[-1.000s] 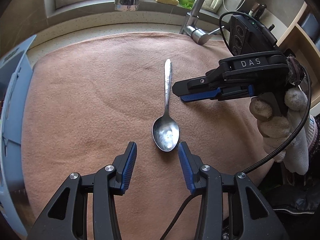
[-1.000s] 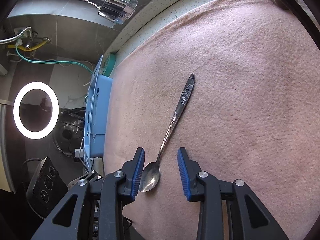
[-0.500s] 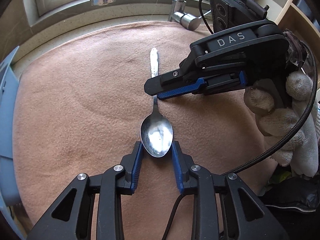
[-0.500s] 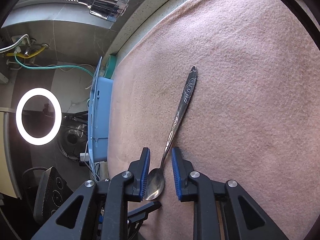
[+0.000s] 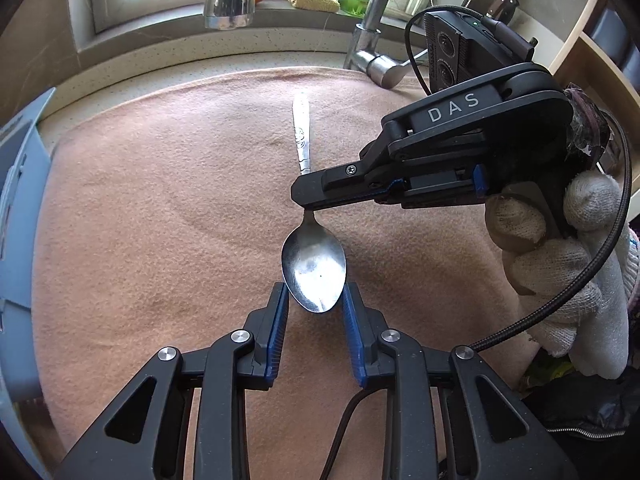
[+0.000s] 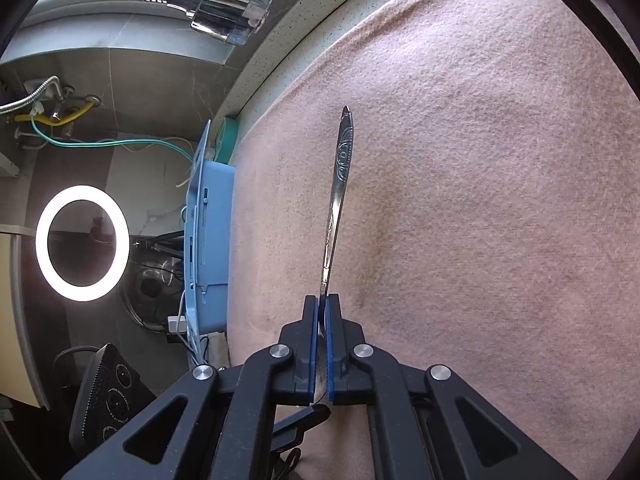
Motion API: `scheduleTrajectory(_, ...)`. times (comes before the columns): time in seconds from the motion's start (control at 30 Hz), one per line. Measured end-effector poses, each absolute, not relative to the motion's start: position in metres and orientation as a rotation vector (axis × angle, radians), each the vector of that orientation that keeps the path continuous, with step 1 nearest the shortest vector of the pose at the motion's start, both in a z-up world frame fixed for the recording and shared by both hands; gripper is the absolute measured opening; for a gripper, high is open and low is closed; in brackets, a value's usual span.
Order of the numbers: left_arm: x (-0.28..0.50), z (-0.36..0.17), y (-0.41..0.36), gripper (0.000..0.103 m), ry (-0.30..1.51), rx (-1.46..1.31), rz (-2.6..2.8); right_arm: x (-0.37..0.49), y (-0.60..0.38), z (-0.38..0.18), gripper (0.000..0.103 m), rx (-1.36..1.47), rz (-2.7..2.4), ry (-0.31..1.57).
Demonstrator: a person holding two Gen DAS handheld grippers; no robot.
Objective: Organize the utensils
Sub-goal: 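Close the right gripper on the steel spoon's neck and lift it, then carry the steel spoon with the right gripper over the basket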
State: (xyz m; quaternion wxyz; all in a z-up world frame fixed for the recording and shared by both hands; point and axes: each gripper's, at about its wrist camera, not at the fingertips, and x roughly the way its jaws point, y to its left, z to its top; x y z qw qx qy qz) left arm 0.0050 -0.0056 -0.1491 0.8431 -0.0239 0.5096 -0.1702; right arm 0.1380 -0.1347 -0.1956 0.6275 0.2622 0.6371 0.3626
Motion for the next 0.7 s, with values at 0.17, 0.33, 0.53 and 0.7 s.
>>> scheduleTrajectory(0.17,-0.006,-0.129,0.017,0.026,1.021,-0.069,-0.330,0.134,-0.112,-0.169,0.003,0.584,0.868,1.420)
scheduleTrajectory(0.33,-0.018,-0.111,0.049,0.026,0.971,-0.088,-0.292,0.129,-0.074,-0.146,0.003,0.544,0.912,1.396)
scheduleTrajectory(0.53,-0.024,-0.102,0.091,0.026,0.936,-0.131,-0.245,0.126,-0.026,-0.130,0.003,0.516,0.944,1.381)
scheduleTrajectory(0.7,-0.029,-0.088,0.125,0.025,0.888,-0.145,-0.190,0.122,0.017,-0.110,0.003,0.483,1.000,1.355)
